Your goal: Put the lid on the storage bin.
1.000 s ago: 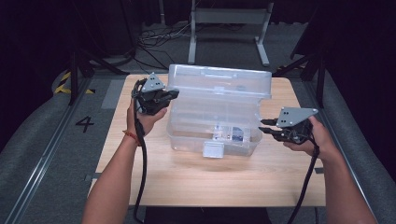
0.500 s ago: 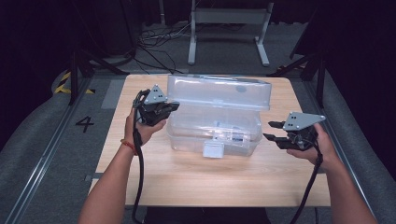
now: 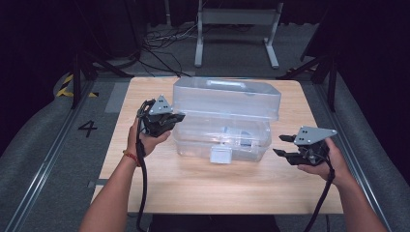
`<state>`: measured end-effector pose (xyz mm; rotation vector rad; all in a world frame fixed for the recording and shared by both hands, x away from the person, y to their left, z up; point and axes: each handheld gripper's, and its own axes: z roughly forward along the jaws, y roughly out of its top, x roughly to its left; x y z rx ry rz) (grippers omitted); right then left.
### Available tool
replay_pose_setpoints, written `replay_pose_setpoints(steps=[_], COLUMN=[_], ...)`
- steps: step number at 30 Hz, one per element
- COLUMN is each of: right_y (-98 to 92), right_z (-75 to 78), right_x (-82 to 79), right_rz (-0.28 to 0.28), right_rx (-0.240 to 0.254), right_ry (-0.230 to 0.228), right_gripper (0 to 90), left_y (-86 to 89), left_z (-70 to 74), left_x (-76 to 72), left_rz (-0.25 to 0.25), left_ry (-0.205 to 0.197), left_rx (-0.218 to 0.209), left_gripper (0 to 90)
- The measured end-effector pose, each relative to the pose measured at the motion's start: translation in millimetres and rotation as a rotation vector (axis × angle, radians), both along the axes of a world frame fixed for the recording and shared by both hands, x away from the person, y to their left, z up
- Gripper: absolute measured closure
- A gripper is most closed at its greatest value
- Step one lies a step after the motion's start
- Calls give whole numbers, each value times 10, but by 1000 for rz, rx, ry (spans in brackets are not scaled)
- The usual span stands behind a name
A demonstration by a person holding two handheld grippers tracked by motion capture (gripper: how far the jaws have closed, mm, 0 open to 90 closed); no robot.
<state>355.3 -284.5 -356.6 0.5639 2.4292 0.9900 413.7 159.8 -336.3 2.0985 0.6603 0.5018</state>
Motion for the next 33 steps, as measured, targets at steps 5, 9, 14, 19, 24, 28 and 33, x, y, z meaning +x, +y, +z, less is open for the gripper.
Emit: replay_pose_setpoints(steps=[5,9,14,19,24,28,33], right_y=[-41,-56,-76,-82,-75,-77,-93], right_z=[-80,-159,-240,-293,-334,-382,-429], right_x=[-21,-30,-41,-60,-70,-87,-76], right_rz=[-19,-28,-34,-38,-49,-49,-55], right_rx=[21,25,18,-6,-6,0,4], right_ry=[14,24,44,67,76,80,85], right_gripper=[461,444,440,446,439,436,435], left_y=[27,44,49,52,72,103,93], left_z=[-43,-59,-63,-78,-85,-96,-180], left_x=[-50,-71,-81,-124,-158,-193,-226], left_rz=[-6,-13,-33,-46,-43,-46,-48], left_ry=[11,19,42,51,55,64,70], left_rx=[12,22,45,64,53,49,65], left_gripper=[897,897,897,897,897,897,897])
